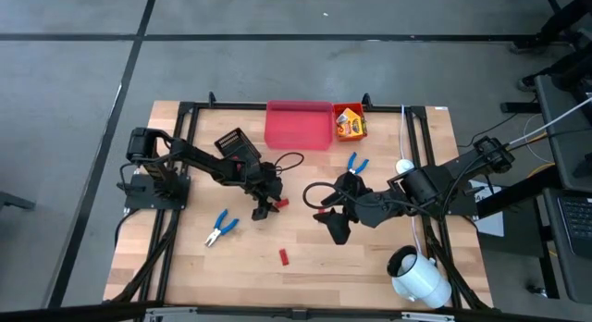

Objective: Pick & Place School Supplies
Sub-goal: Put the red eraser into the black bin

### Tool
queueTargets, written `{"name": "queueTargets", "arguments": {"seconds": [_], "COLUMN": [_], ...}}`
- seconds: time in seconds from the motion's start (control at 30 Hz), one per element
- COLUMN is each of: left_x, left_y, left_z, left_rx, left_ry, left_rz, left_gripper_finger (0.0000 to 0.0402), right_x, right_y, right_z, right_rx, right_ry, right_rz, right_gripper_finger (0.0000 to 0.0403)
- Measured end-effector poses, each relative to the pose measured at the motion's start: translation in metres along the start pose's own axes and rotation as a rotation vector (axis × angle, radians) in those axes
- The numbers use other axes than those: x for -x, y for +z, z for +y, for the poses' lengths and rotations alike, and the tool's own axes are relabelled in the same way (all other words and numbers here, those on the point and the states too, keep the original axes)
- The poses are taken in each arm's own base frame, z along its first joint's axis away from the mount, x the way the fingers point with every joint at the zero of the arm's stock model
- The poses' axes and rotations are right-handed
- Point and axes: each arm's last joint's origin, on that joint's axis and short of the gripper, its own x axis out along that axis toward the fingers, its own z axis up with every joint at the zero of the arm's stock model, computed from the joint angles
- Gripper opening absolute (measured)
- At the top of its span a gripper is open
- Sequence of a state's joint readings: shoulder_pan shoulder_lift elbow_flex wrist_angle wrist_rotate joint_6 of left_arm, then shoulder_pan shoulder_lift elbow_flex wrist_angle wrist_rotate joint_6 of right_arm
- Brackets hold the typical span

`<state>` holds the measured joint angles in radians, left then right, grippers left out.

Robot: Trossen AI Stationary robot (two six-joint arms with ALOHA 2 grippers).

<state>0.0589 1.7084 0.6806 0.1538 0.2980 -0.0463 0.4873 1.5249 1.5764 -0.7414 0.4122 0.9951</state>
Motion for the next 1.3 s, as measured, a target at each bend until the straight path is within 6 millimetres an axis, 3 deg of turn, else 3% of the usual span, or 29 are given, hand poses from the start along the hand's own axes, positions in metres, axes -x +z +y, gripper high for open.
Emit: {"name": "queueTargets", "arguments": {"seconds": [0.37, 0.67, 0.83, 0.93, 1.03, 1.17, 1.23, 1.3], "left_x": [0.0, -0.004, 0.002, 0.029, 0.07, 0.128, 0.141, 0.146], "left_y": [0.0, -0.002, 0.003, 0.022, 0.032, 0.019, 0.002, -0.008], "left_z": [0.0, 0.004, 0.003, -0.005, -0.013, -0.014, -0.006, 0.005], "left_rx": [0.029, 0.114, 0.151, 0.153, 0.203, 0.367, 0.48, 0.605], "left_ry": [-0.008, 0.012, 0.023, 0.047, 0.251, 0.8, 0.889, 0.862], "left_rz": [-0.003, 0.004, -0.033, -0.158, -0.227, -0.088, 0.025, 0.07], "left_gripper_finger": [0.0128, 0.0018, 0.0014, 0.0014, 0.0014, 0.0013, 0.0013, 0.0013], "right_x": [0.0, 0.0, 0.0, 0.0, 0.0, 0.0, 0.0, 0.0], "right_y": [0.001, 0.001, 0.001, 0.001, 0.001, 0.002, 0.002, 0.002], "right_z": [-0.001, -0.001, -0.001, -0.001, -0.002, -0.002, -0.002, -0.002], "right_rx": [0.008, 0.01, 0.01, 0.011, 0.013, 0.026, 0.038, 0.053], "right_ry": [-0.014, -0.017, -0.018, -0.022, -0.034, -0.047, -0.051, -0.055], "right_rz": [-0.014, -0.012, -0.013, -0.02, -0.037, -0.057, -0.063, -0.068], "right_gripper_finger": [0.0254, 0.0254, 0.0254, 0.0254, 0.0255, 0.0253, 0.0249, 0.0244]}}
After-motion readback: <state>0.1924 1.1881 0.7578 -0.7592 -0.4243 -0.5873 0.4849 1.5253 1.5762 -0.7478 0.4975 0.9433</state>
